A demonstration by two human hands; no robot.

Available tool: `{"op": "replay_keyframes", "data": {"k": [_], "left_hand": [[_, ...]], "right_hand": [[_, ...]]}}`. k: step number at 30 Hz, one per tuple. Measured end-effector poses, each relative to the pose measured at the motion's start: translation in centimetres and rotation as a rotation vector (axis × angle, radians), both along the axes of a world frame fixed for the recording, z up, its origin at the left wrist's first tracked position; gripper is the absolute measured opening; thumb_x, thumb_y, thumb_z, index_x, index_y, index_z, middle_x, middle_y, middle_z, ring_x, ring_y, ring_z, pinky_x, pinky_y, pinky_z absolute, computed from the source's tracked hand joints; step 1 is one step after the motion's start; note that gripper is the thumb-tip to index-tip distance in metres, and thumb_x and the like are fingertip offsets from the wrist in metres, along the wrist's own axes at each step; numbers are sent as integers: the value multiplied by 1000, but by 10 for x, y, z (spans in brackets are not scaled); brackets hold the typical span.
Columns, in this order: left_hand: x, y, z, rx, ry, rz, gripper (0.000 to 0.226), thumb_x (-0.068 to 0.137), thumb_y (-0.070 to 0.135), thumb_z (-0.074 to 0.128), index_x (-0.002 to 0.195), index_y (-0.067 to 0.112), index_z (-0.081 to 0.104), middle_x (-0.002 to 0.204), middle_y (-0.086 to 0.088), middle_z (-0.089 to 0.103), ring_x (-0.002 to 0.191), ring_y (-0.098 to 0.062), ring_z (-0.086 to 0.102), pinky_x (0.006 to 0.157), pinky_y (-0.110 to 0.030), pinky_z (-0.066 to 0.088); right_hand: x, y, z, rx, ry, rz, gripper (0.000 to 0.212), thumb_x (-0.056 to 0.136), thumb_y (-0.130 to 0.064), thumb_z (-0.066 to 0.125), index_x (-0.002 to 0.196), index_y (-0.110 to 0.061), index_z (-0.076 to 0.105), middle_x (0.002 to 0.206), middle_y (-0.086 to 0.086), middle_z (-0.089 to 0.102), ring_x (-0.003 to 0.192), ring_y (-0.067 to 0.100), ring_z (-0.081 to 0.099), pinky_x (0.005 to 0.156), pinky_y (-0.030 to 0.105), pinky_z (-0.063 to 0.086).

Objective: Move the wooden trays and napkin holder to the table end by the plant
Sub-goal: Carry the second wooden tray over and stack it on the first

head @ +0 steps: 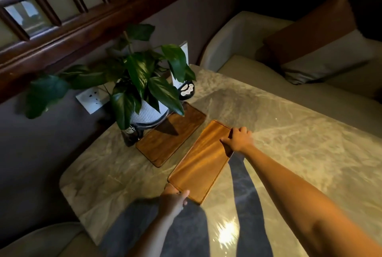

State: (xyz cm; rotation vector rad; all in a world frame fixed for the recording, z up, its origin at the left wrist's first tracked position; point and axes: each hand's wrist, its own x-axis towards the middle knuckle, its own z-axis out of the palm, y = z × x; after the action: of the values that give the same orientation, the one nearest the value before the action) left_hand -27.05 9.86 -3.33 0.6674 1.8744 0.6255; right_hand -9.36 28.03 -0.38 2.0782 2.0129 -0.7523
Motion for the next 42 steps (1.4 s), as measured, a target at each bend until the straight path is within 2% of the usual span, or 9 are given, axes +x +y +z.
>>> {"op": "replay_keyframes", "data": {"k": [3, 8, 13, 15, 19, 23, 31, 36, 42], "left_hand": [[-8, 11, -3, -2, 46, -50, 25, 87, 16, 61, 71, 18, 42, 60, 0, 52, 51, -11, 50, 48, -20, 41], [-18, 27, -6, -20, 72, -72, 18, 86, 16, 62, 95, 5, 51, 60, -1, 53, 53, -17, 51, 65, -33, 42], [-22, 37, -7, -47, 82, -82, 36, 85, 15, 66, 107, -8, 50, 57, -3, 51, 46, -16, 48, 54, -31, 42], [-21, 39, -8, -41, 85, -76, 41, 84, 16, 66, 112, -8, 48, 67, -9, 57, 55, -24, 56, 63, -37, 46], [-21, 40, -8, -51, 140, -84, 48, 84, 18, 67, 117, -9, 45, 111, -32, 61, 98, -44, 63, 88, -48, 52], [-18, 37, -5, -56, 214, -114, 50, 84, 21, 67, 116, -11, 46, 117, -34, 59, 105, -46, 60, 95, -52, 49], [5, 28, 25, 45, 586, -232, 43, 87, 42, 57, 111, 6, 53, 109, -15, 66, 99, -27, 63, 82, -34, 51], [45, 38, 48, 204, 742, -348, 60, 86, 47, 54, 131, 8, 45, 133, -13, 53, 124, -27, 49, 101, -40, 44], [116, 56, 75, 345, 809, -622, 78, 87, 52, 48, 146, 11, 18, 154, -11, 26, 141, -26, 26, 111, -37, 29]], "right_hand": [[-6, 9, -7, -39, 10, -24, 69, 86, -56, 49, 133, -7, 40, 138, 19, 38, 128, 39, 35, 105, 44, 35], [-13, 19, -18, -46, 43, -32, 70, 84, -55, 54, 134, -7, 39, 138, 18, 36, 128, 39, 32, 106, 46, 34], [-13, 28, -21, -38, 56, -17, 69, 84, -55, 54, 133, -9, 39, 138, 17, 36, 127, 39, 31, 106, 46, 33], [-13, 30, -22, -40, 53, -4, 70, 84, -55, 54, 135, -10, 37, 139, 17, 35, 129, 39, 30, 107, 47, 33], [-14, 30, -23, -37, 63, 15, 74, 83, -57, 53, 137, -10, 33, 142, 15, 33, 130, 38, 28, 107, 47, 32], [-10, 26, -23, -42, 55, 53, 80, 86, -59, 46, 144, -12, 21, 147, 16, 29, 133, 40, 26, 110, 47, 28], [5, -3, -6, 31, 125, 171, 82, 92, -52, 40, 148, -10, -2, 159, 12, -2, 143, 37, 9, 116, 46, 19], [36, -32, 18, 130, 124, 257, 80, 94, -52, 35, 147, -10, -8, 158, 9, -14, 146, 27, -11, 119, 45, 4], [108, -69, 58, 257, 53, 229, 77, 95, -50, 32, 147, -12, -11, 158, 8, -18, 145, 26, -16, 119, 46, -1]]}}
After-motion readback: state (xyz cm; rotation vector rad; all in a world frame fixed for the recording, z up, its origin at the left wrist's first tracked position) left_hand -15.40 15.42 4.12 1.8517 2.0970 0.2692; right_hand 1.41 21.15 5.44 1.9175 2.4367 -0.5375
